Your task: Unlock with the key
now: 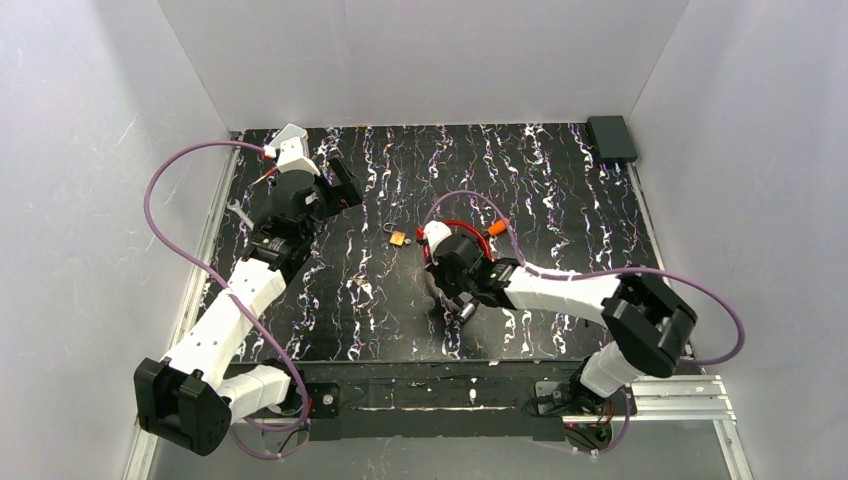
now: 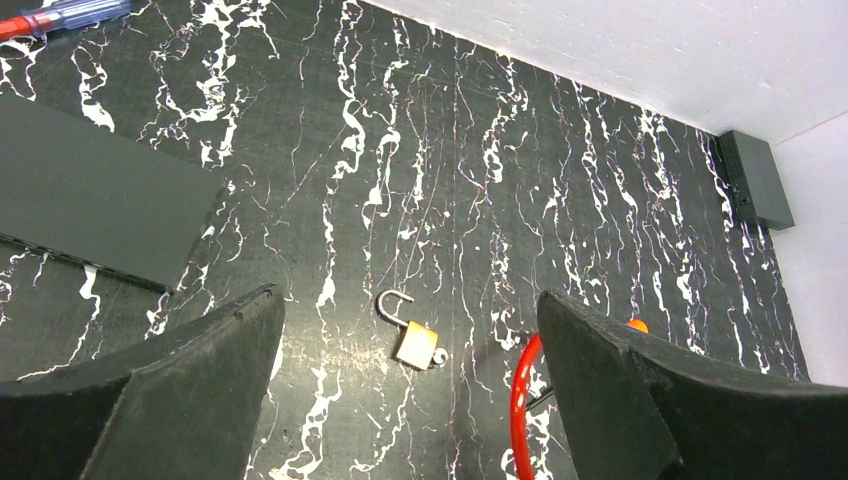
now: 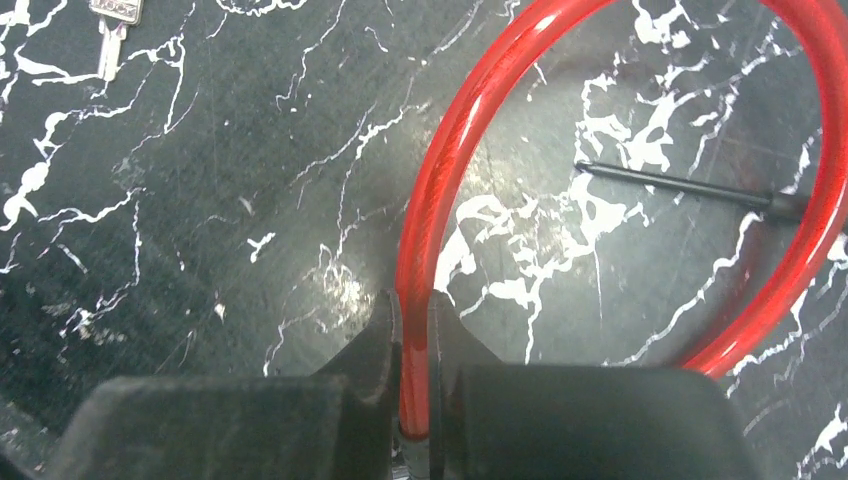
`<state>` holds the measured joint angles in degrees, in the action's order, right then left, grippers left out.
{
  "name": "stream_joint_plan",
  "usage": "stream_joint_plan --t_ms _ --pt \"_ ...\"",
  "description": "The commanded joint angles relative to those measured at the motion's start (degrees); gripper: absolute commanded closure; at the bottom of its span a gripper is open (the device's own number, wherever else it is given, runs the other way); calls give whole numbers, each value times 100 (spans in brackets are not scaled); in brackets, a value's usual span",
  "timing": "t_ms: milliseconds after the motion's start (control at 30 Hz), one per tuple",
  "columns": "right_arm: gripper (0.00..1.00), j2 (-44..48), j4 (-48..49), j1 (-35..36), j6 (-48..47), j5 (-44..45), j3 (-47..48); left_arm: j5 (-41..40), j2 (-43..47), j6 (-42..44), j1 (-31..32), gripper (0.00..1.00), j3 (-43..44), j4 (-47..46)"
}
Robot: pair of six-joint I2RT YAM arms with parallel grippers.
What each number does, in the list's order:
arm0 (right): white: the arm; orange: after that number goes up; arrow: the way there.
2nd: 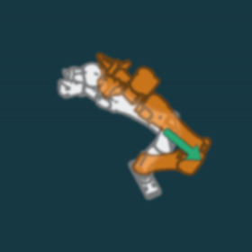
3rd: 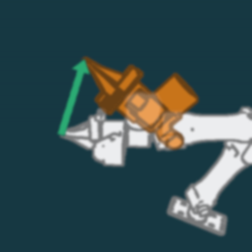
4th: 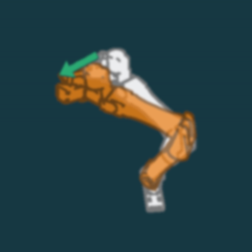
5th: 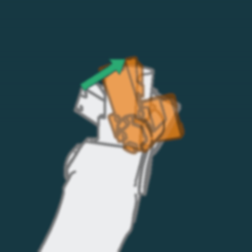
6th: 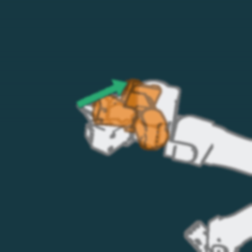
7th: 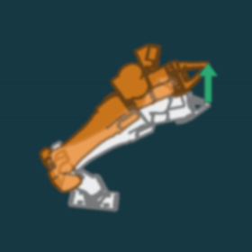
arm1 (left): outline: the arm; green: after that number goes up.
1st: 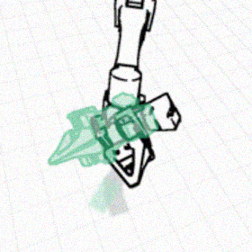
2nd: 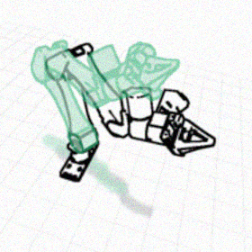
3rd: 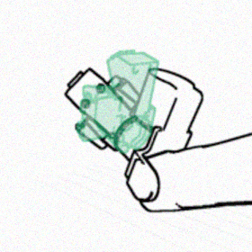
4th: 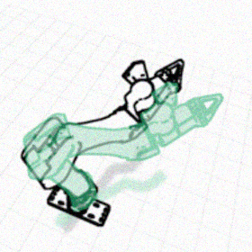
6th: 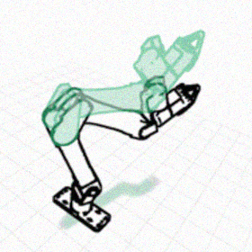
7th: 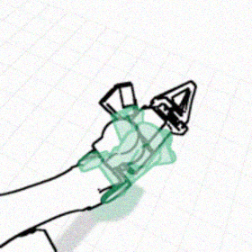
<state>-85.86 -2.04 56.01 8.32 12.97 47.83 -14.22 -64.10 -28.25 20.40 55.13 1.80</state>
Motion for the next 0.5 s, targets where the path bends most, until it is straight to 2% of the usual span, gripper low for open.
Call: stream_joint_plan --t_ms 0,133,200,233,367,467 --pt "99 -443 344 33 -364 13 489 -167 134 109 -28 5 199 59" --pt "99 -707 82 33 -273 91 661 -178 126 118 -27 5 204 62" --pt "88 -807 -77 33 -264 70 750 -173 126 111 -28 5 206 58" --pt "79 -830 -118 33 -266 47 776 -169 118 105 -23 5 206 69" --pt "62 -845 -175 33 -328 -13 859 -154 112 100 -28 5 208 73" --pt "44 -846 -310 33 -369 -27 991 -160 113 100 -26 5 203 78"
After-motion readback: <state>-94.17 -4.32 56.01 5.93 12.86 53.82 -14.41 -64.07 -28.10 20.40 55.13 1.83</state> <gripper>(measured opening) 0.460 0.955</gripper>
